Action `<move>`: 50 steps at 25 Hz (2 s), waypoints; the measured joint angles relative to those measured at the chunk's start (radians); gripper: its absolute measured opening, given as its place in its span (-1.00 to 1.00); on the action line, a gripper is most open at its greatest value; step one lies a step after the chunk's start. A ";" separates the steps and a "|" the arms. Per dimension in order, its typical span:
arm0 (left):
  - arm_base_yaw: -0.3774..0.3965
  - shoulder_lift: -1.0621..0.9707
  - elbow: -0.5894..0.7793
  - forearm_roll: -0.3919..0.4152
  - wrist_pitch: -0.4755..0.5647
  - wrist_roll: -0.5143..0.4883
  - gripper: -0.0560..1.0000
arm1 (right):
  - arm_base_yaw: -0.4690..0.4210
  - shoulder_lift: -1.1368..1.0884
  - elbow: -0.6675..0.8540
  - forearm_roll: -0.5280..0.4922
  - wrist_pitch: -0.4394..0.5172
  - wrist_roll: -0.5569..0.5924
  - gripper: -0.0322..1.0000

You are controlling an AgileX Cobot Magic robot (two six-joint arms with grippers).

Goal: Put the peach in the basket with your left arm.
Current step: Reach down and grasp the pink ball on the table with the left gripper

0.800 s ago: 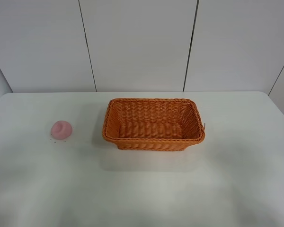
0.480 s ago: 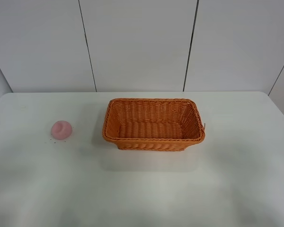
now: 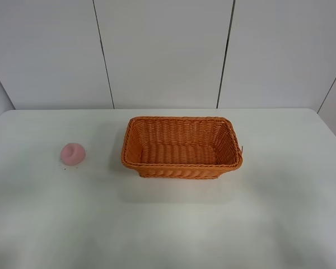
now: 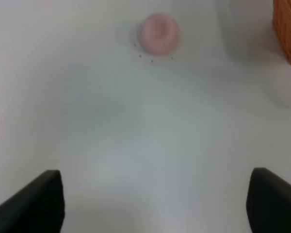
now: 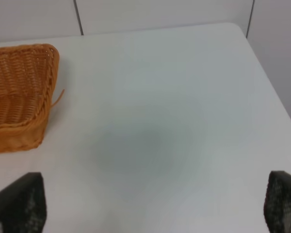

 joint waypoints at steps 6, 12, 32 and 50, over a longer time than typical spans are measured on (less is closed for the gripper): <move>0.000 0.415 -0.149 -0.026 -0.035 0.000 0.73 | 0.000 0.000 0.000 0.000 0.000 0.000 0.41; 0.000 0.848 -0.335 -0.027 -0.101 0.000 0.72 | 0.000 0.000 0.000 0.000 0.000 0.000 0.41; 0.000 1.887 -0.990 -0.045 -0.198 0.028 0.72 | 0.000 0.000 0.000 0.000 0.000 0.000 0.41; 0.000 1.987 -0.996 -0.112 -0.243 0.078 0.72 | 0.000 0.000 0.000 0.000 0.000 0.000 0.41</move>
